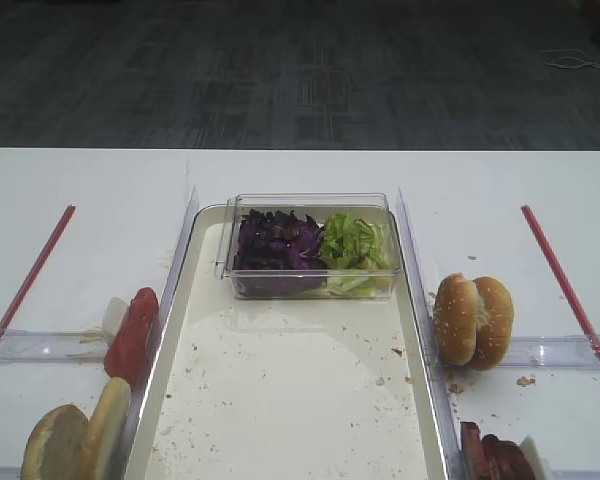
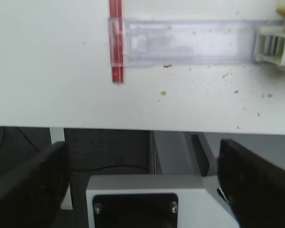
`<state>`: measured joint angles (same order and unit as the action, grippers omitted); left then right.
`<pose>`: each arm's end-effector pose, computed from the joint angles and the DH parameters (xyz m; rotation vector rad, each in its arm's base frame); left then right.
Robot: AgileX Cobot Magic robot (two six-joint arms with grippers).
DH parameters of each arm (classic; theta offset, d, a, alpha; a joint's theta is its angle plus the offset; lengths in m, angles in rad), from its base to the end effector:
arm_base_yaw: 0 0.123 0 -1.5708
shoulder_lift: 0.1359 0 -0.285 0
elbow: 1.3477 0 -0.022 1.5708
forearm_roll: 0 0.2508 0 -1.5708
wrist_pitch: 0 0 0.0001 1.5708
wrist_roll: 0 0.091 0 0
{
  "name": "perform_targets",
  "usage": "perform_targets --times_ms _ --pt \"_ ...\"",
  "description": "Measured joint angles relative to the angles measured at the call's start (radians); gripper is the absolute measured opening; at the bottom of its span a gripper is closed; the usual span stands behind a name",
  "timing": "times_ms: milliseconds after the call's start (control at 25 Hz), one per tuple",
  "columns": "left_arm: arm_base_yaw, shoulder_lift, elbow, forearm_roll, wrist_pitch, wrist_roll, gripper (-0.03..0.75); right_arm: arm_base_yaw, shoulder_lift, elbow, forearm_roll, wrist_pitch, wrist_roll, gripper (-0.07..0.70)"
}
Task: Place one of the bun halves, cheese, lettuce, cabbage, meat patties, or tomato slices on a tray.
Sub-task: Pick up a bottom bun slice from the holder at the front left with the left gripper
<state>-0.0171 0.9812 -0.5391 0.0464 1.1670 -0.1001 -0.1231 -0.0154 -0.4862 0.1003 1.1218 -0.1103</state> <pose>0.1223 0.0018 0.2218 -0.1016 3.0880 0.0621 -0.0074 0.0092 0.2689 0.0050 2.0995 -0.0194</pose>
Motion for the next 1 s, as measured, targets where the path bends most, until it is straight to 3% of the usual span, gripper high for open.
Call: perform_targets --times_ms 360,600,760,1000 --pt "0.0 0.244 -0.17 -0.002 -0.039 0.0 0.613 0.0 0.0 0.0 0.0 0.0 0.0 0.23" --pt "-0.024 0.265 -0.227 -0.016 -0.041 0.002 0.613 0.0 0.0 0.0 0.0 0.0 0.0 0.23" --pt "-0.14 0.265 -0.257 -0.064 -0.039 -0.025 0.613 0.0 0.0 0.0 0.0 0.0 0.0 0.23" --pt "-0.438 0.265 -0.302 -0.082 -0.067 -0.169 0.613 0.0 0.0 0.0 0.0 0.0 0.0 0.23"
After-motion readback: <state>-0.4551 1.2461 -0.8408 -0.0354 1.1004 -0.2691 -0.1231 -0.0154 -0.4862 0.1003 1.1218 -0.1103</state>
